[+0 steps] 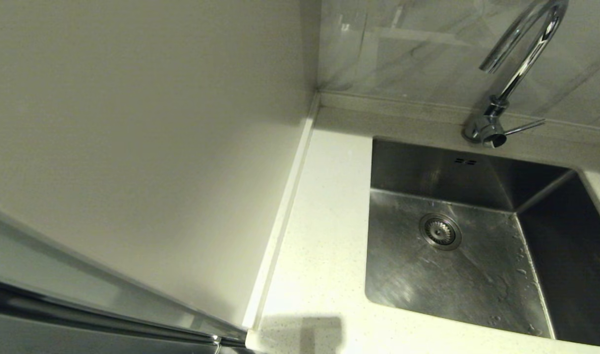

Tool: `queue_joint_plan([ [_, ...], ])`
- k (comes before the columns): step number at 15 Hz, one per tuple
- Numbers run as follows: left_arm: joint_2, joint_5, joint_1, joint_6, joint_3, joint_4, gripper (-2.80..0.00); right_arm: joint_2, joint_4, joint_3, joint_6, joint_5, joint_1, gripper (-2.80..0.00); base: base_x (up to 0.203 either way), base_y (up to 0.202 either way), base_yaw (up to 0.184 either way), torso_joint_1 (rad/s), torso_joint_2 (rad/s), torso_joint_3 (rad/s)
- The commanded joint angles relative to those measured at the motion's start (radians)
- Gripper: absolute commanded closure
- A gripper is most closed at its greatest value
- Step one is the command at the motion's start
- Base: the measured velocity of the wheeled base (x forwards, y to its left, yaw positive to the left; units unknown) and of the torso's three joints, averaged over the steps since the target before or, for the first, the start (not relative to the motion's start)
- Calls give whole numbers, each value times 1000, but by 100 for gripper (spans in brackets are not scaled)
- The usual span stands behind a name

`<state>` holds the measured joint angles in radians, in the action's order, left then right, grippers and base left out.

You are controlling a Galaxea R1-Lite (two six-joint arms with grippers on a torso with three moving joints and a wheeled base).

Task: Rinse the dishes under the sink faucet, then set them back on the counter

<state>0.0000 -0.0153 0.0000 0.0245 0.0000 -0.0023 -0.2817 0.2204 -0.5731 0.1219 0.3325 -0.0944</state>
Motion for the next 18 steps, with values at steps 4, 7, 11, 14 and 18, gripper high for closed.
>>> queue_joint_plan([
  [4,-3,0,-1,0,0,-1,0,164,59,77,83,26,92,0,0,0,0,0,0,0],
  [7,-3,0,-2,0,0,-1,0,286,64,213,80,-75,95,0,0,0,0,0,0,0],
  [11,-4,0,0,0,0,-1,0,282,-16,372,31,-248,96,0,0,0,0,0,0,0],
  [14,-3,0,-1,0,0,-1,0,282,-43,457,-12,-381,96,0,0,0,0,0,0,0],
  [18,-3,0,0,-1,0,-1,0,282,-202,572,-79,-344,96,0,0,0,0,0,0,0],
])
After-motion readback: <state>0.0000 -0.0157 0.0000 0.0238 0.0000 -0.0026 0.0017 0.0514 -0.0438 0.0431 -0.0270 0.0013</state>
